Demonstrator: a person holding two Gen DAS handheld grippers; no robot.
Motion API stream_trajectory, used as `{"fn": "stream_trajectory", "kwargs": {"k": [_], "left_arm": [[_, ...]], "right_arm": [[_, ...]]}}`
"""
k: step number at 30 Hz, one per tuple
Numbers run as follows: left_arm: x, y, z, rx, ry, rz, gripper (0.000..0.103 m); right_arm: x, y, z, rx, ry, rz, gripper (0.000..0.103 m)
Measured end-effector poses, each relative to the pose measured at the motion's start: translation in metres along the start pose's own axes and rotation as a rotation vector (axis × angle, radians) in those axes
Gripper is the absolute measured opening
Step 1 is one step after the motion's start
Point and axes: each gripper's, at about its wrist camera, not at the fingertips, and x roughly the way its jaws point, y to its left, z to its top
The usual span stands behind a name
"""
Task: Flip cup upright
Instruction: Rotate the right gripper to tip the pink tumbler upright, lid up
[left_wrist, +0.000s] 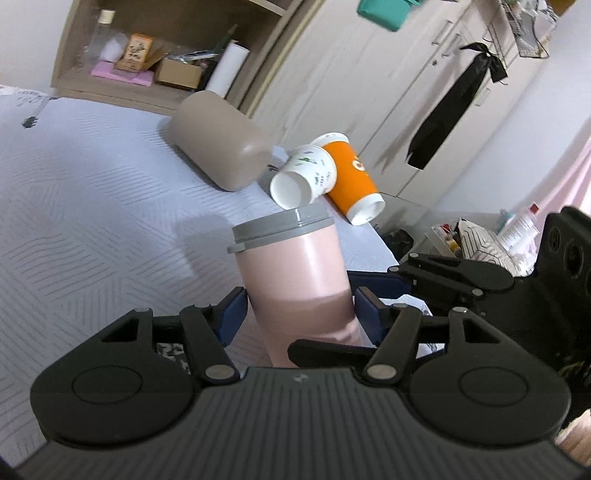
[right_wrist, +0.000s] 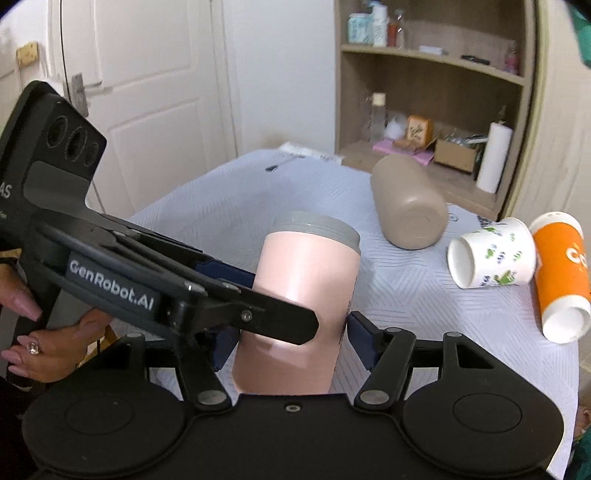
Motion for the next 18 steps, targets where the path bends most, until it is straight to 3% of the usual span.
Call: {"fn": "stream_trajectory", "kwargs": {"k": [10, 18], "left_arm": [[-0.006, -0.022, 0.0, 0.12, -0.048, 0.048, 0.062], [-0.021, -0.007, 0.003, 0.114, -0.085, 0.092, 0.062]], "right_arm": [[-0.008, 0.016, -0.017, -0.076, -0.116, -0.067, 0.069], [0.009, 0.031, -0.009, -0.14, -0.161, -0.064, 0.069]]}}
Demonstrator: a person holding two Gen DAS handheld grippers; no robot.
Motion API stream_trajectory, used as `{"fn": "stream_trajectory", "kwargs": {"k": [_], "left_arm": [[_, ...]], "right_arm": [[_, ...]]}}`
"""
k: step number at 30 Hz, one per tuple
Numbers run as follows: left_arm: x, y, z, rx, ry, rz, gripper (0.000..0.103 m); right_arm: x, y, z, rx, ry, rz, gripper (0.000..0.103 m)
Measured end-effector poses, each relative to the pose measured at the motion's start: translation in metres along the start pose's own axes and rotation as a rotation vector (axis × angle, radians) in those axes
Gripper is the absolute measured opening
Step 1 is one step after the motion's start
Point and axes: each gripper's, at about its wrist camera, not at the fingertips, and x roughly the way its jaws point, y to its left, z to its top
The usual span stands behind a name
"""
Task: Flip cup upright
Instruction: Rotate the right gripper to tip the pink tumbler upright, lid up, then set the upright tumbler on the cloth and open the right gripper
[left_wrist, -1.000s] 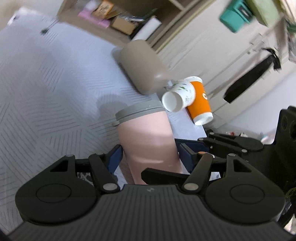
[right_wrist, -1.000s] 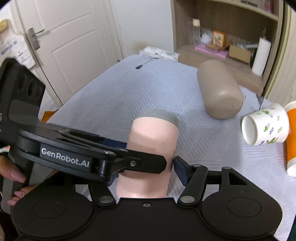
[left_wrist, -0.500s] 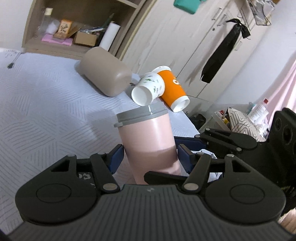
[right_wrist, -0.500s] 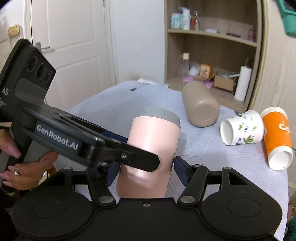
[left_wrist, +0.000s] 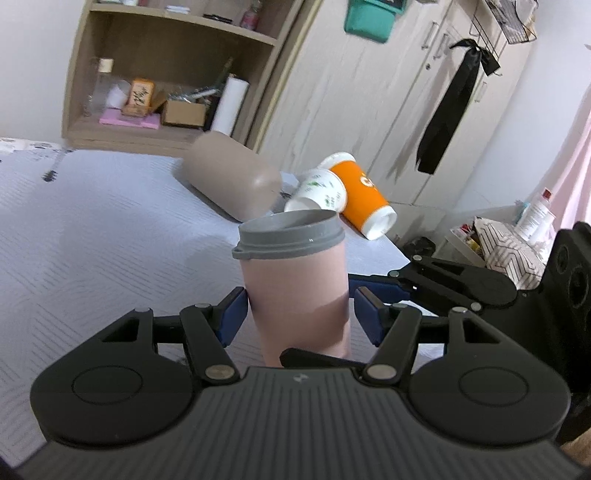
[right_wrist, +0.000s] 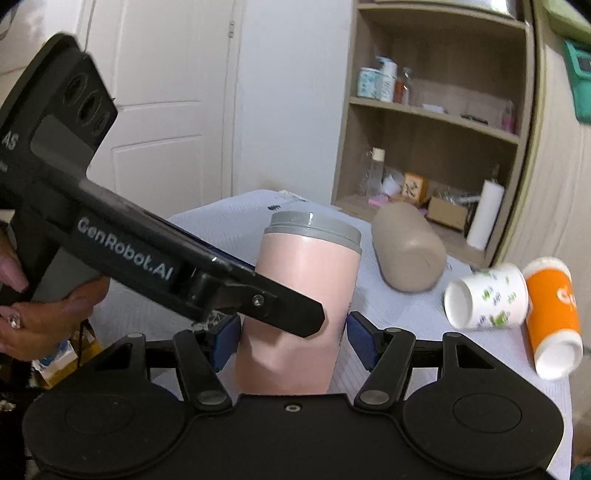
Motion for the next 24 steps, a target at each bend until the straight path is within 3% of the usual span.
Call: {"fn": "stream_trajectory", "kwargs": {"k": [8, 24], "left_arm": [[-0.014, 0.02, 0.009, -0.001, -0.029, 0.058, 0.062], [-0.012, 0.031, 0.028, 0.122, -0.097, 0.183, 0.061]], "right_arm": [[0.024, 0.017, 0.013, -0.1, -0.032, -0.006, 0.069], [0.064, 0.02, 0.028, -0.16, -0.098, -0.059, 0.068]]}}
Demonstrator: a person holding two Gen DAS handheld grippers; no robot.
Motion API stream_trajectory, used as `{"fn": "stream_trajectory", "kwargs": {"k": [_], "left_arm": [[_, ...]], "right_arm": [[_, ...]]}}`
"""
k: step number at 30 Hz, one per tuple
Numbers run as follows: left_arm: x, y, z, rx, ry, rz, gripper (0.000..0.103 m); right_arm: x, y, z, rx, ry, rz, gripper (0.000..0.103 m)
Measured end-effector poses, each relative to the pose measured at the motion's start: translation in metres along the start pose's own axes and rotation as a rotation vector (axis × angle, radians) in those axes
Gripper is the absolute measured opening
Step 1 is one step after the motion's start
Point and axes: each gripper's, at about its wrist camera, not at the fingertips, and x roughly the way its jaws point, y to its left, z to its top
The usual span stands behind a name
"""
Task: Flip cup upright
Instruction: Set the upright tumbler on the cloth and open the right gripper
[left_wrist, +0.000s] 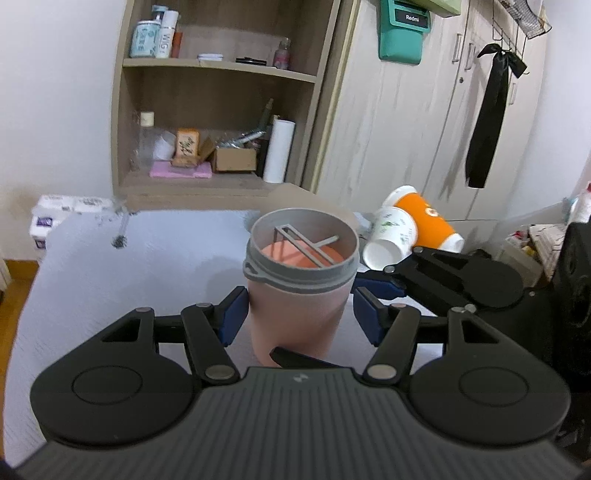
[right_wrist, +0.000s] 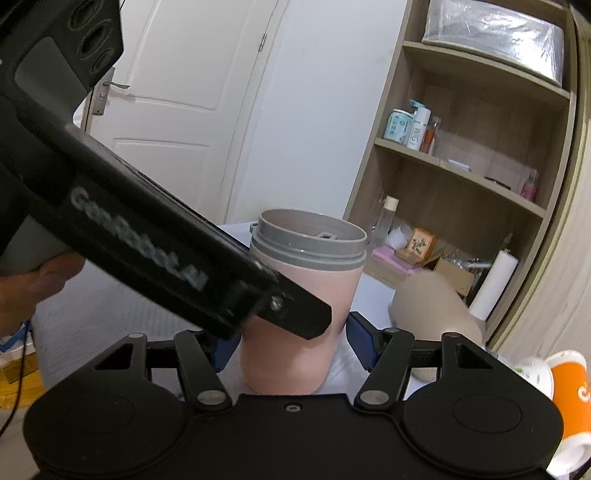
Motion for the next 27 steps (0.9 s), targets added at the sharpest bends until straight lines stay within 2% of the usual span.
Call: {"fn": "stream_trajectory", "kwargs": {"k": [4, 7, 12, 18, 27], "left_arm": [[0.006, 0.011, 0.009, -0.019, -0.025, -0.032, 0.062], [0.013, 0.017, 0.016, -0.029, -0.034, -0.041, 0.061], [0.026, 0.018, 0.024, -0.001, -0.03, -0.036, 0.061], [0.041, 0.026, 0.024, -0.01, -0.006, -0.041, 0.061], [0.04, 0.036, 0.021, -0.059, -0.01, -0.066, 0.061]], "right_arm": [[0.01, -0.01, 0.001, 0.035, -0.011, -0.013, 0.068], [0.013, -0.025, 0.001, 0.112, -0.049, 0.015, 0.067], [0.026, -0.032, 0.004, 0.155, -0.033, 0.002, 0.067], [0.041, -0.046, -0.001, 0.26, -0.001, 0.053, 0.067], [0.045, -0.038, 0.002, 0.201, 0.002, 0.036, 0.069]]}}
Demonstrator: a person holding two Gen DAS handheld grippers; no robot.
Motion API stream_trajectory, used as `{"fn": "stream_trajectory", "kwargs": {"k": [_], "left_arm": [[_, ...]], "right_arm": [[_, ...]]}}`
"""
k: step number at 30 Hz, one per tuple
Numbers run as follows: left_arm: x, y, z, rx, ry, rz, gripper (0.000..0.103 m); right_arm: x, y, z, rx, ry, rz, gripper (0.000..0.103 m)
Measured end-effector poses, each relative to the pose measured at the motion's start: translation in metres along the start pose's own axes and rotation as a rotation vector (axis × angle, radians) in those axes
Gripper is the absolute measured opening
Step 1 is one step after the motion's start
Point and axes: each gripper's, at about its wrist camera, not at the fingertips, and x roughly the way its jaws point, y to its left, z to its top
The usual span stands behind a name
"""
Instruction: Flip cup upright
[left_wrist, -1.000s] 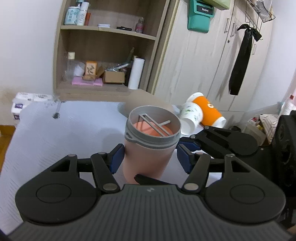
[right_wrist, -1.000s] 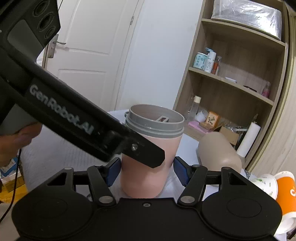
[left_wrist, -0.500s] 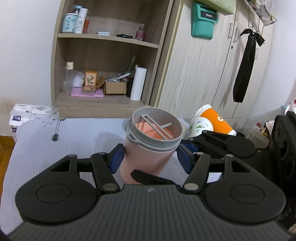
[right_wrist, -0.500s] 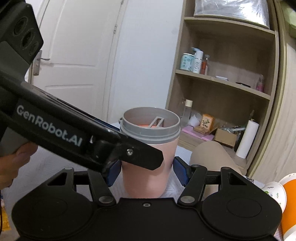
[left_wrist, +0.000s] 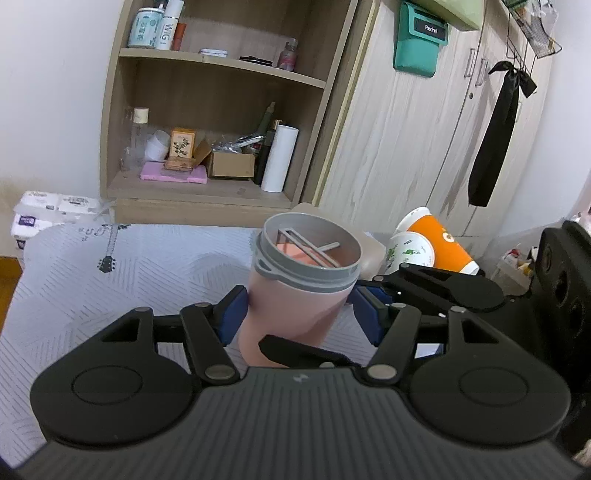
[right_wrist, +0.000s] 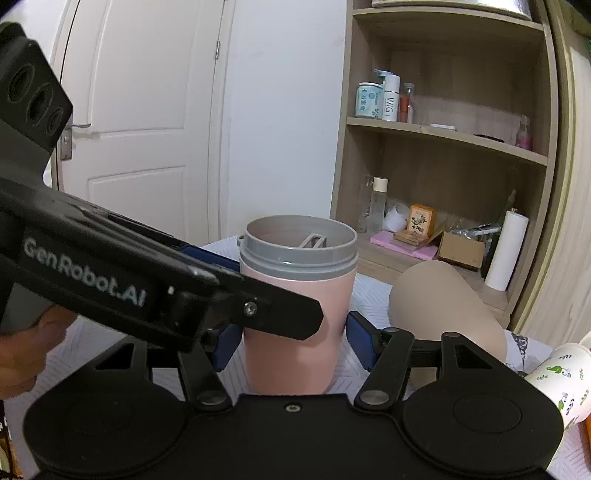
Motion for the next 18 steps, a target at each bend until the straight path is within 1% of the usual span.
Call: {"fn": "stream_trajectory", "kwargs": {"k": [7, 9, 10, 15, 18], "left_arm": [[0.008, 0.005, -0.006, -0.049, 0.032, 0.013, 0.064], [0.007, 0.005, -0.011, -0.068, 0.039, 0.012, 0.065], [0.005, 0.006, -0.013, -0.078, 0.04, 0.013, 0.065], [-0.004, 0.004, -0.024, -0.106, 0.037, 0.03, 0.065], [-0.01, 0.002, -0.026, -0.104, 0.056, 0.023, 0.066]], "right_arm": [[0.001, 0.008, 0.001, -0.045, 0.002, -0.042, 0.069], [0.0, 0.007, 0.0, -0.038, 0.006, -0.038, 0.072], [-0.002, 0.007, -0.001, -0.029, 0.009, -0.033, 0.076], [-0.013, 0.006, -0.004, -0.015, 0.018, -0.044, 0.08], [-0.02, 0.009, -0.006, -0.022, 0.02, -0.058, 0.081]]}}
